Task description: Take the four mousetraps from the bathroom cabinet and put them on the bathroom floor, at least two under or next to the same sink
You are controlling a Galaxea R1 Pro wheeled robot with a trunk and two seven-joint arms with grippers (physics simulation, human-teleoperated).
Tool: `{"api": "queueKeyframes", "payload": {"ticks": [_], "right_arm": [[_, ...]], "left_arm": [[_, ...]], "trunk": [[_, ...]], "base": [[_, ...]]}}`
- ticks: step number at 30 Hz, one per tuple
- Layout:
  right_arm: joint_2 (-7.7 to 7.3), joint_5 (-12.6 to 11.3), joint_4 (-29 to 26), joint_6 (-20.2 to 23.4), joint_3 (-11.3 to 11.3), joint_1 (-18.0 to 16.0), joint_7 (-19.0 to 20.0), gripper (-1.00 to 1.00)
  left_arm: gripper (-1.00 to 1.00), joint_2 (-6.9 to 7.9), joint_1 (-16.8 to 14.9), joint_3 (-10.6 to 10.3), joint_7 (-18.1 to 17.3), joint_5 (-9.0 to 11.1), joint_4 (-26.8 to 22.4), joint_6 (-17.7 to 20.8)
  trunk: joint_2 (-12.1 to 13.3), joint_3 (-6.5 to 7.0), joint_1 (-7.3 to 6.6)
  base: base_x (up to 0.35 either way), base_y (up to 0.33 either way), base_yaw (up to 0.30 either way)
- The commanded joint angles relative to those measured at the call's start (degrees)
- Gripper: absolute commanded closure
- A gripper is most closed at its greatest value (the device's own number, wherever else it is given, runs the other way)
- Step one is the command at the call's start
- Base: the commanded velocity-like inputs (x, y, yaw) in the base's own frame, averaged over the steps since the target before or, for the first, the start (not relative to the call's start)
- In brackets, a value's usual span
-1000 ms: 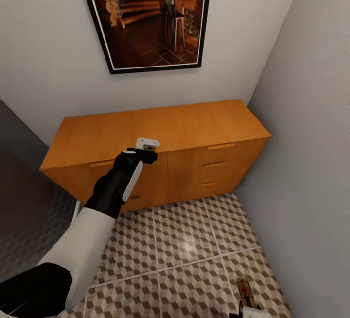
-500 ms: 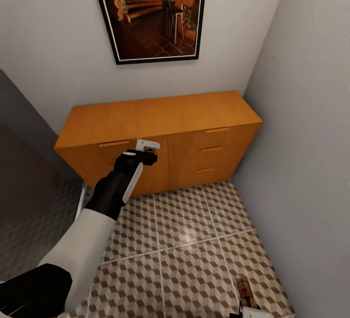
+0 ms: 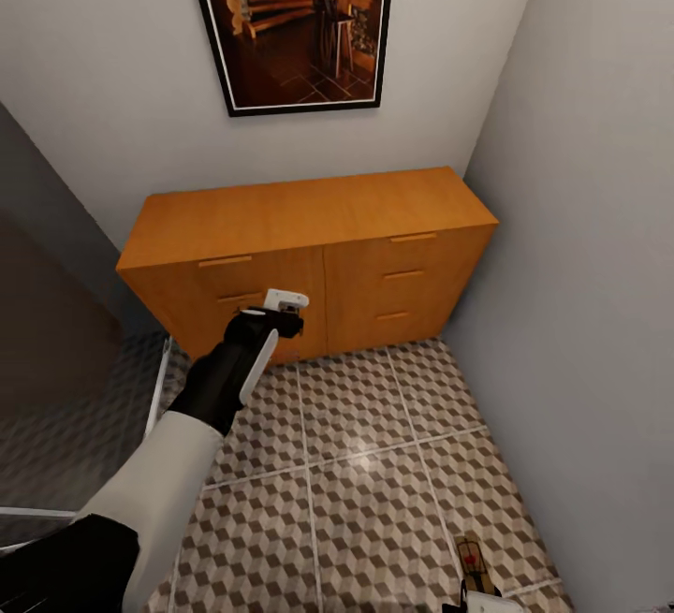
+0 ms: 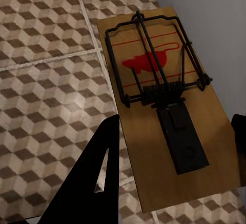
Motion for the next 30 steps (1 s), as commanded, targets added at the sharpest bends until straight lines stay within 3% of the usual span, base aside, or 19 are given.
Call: {"api": "queueKeyframes", "payload": {"ticks": [1, 5, 12, 15, 21, 23, 30], "right_arm": [[0.02, -0.38, 0.03, -0.14, 0.5, -0.03, -0.22, 1.0], [0.0, -0.4, 0.03, -0.14, 0.5, -0.03, -0.22, 1.0], [-0.11, -0.37, 0.03, -0.14, 0.49, -0.03, -0.22, 1.0], [-0.24, -0.39, 0.03, -0.14, 0.43, -0.03, -0.22, 1.0], [-0.32, -0.4, -0.04, -0.22, 0.37, -0.03, -0.3, 1.0], [-0.33, -0.44, -0.05, -0.25, 0.34, -0.03, -0.31, 1.0], [-0.33, -0.42, -0.11, -0.23, 0.39, -0.03, -0.26, 1.0]], "left_arm": [[1.0, -0.02, 0.28, -0.12, 0.34, 0.15, 1.04, 0.1], [1.0, -0.06, 1.56, -0.19, 0.33, 0.14, 4.88, -4.01], [1.0, -0.08, 4.66, -0.23, 0.32, 0.09, 14.51, -16.99], [1.0, -0.07, 8.91, -0.3, 0.21, 0.07, 18.08, -24.58], [1.0, -0.07, 12.61, -0.32, 0.16, 0.06, 25.59, -34.58], [1.0, -0.07, 14.64, -0.32, 0.15, 0.05, 30.48, -38.32], [1.0, 0.08, 21.13, -0.25, 0.09, -0.02, 35.35, -42.2]], "trunk": [[-0.1, -0.08, 0.03], [-0.1, -0.08, 0.03], [-0.1, -0.08, 0.03], [-0.1, -0.08, 0.03], [-0.1, -0.08, 0.03], [-0.1, -0.08, 0.03], [-0.1, -0.08, 0.03]], "base": [[-0.008, 0.0, 0.0], [-0.003, 0.0, 0.0], [0.0, 0.0, 0.0], [0.0, 0.0, 0.0], [0.0, 0.0, 0.0], [0.0, 0.0, 0.0], [0.0, 0.0, 0.0]]}}
